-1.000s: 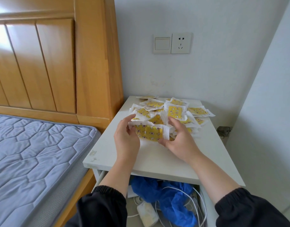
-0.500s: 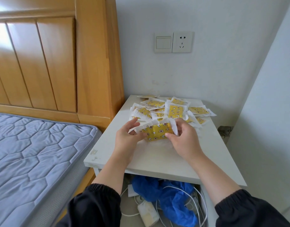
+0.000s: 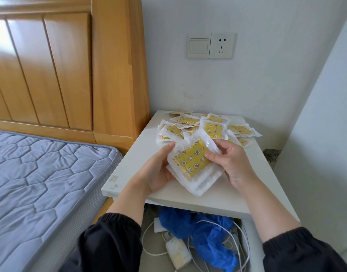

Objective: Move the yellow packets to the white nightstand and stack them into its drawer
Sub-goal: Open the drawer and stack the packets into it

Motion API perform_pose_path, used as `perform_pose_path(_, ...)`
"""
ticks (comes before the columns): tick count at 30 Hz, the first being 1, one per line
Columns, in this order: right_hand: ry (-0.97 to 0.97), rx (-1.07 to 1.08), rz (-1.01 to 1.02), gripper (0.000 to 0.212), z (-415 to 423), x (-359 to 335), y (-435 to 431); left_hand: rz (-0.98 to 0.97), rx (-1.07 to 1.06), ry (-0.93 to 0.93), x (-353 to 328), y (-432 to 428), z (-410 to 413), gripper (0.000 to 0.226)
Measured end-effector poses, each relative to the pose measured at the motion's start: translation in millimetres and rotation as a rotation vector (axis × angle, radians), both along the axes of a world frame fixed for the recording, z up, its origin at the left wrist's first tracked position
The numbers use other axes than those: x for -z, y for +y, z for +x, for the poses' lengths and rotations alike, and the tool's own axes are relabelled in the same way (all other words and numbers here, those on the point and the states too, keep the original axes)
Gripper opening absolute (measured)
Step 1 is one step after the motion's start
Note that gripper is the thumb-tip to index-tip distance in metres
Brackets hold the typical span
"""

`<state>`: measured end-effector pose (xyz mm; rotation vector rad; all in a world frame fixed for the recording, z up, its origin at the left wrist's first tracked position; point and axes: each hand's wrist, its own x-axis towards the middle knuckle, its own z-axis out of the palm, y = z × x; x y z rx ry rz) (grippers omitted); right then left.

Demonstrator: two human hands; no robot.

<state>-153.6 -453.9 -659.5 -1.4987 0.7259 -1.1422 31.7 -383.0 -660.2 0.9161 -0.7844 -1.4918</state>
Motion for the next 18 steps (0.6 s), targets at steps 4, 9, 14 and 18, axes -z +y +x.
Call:
perform_pose_path(4, 0.082, 0.167, -0.118, 0.032, 2, 2, 3, 0.012, 0.095, -0.151, 0, -2, 2, 0.029)
perform_pose_path(9, 0.217, 0.515, -0.461, 0.035, 8, 10, 3, -0.076, -0.142, -0.064, 5, -7, 0, 0.033)
perform_pose_path(14, 0.557, 0.648, -0.562, 0.037, 9, 20, -18, -0.076, -0.440, 0.033, 8, -10, 7, 0.035)
perform_pose_path(18, 0.946, 0.594, -0.600, 0.044, 10, 6, -39, -0.042, -0.495, 0.100, 7, -14, 6, 0.038)
